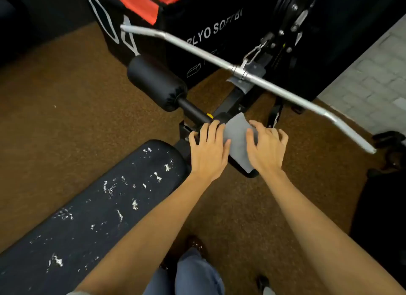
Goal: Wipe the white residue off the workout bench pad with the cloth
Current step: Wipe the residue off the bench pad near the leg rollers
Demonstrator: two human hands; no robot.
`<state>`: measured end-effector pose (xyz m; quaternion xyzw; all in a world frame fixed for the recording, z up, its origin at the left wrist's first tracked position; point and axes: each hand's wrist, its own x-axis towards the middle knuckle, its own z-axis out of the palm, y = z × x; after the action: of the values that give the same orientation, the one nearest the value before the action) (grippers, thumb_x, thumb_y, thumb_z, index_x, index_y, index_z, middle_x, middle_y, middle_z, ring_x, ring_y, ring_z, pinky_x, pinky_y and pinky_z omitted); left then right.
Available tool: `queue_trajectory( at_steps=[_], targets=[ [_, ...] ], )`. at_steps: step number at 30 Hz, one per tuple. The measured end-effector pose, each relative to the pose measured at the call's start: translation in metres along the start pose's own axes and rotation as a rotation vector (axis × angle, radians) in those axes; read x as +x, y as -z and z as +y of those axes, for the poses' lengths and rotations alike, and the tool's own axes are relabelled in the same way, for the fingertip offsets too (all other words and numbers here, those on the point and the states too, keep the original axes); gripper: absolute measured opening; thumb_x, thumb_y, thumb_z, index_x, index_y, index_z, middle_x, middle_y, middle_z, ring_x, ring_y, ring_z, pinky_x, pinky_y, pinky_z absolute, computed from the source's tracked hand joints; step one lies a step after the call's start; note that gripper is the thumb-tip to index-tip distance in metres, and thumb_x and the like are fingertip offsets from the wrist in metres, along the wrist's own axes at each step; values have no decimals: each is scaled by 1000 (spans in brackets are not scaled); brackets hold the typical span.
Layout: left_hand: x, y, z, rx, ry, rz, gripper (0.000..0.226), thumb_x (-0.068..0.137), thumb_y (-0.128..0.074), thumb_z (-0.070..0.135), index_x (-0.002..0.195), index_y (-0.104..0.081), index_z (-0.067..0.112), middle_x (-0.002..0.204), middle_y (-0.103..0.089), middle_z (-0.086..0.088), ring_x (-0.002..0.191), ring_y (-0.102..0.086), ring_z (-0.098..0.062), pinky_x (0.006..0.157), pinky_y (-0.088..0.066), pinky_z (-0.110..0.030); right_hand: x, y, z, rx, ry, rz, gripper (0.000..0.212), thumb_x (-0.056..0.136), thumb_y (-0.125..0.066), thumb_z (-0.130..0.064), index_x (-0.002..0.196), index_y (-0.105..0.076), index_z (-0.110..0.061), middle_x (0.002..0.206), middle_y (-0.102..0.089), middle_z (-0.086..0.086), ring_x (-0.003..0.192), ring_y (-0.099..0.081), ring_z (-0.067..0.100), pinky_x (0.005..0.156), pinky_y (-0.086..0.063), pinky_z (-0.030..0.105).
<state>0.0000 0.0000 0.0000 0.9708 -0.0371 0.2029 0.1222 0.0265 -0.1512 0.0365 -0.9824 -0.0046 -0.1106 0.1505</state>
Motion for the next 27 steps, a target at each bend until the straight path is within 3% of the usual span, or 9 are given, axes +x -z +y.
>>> queue_trajectory(
  at_steps=[8, 17, 19, 22, 27],
  targets=[
    [-2, -16, -3, -29, 11, 213, 32, 99, -46, 41, 110, -63, 16, 116, -61, -3, 109, -55, -22, 87, -39, -41, -2, -11, 5, 14, 34, 148, 33, 100, -39, -32, 125, -59, -24, 112, -67, 0, 106, -56, 21, 101, -27, 44],
    [-24, 0, 3, -117, 111, 85, 30, 98, -41, 42, 103, -58, 18, 98, -59, 0, 95, -52, -20, 80, -35, -36, -12, 5, 2, 134, 71, 124, 35, 97, -50, -22, 131, -57, -17, 113, -61, 6, 111, -52, 25, 101, -30, 43],
    [-30, 9, 0, -182, 119, 68, 26, 98, -44, 41, 104, -57, 19, 98, -60, 3, 95, -52, -19, 81, -33, -36, -15, 7, -4, 221, 97, 102, 35, 98, -49, -19, 132, -57, -15, 110, -58, 9, 103, -54, 24, 94, -39, 37],
    [-42, 21, -11, -248, 154, 59, 24, 101, -44, 39, 106, -57, 20, 96, -61, 5, 95, -51, -18, 83, -32, -37, -23, 8, -21, 325, 155, 52, 34, 100, -47, -15, 132, -57, -11, 103, -53, 8, 92, -49, 15, 80, -31, 21],
    [-64, 34, -36, -293, 233, 100, 21, 102, -43, 37, 107, -55, 22, 93, -60, 7, 92, -50, -15, 82, -30, -36, -38, 10, -60, 426, 262, -8, 35, 97, -58, -29, 127, -61, -10, 107, -59, 7, 98, -53, 15, 76, -30, 13]
  ],
)
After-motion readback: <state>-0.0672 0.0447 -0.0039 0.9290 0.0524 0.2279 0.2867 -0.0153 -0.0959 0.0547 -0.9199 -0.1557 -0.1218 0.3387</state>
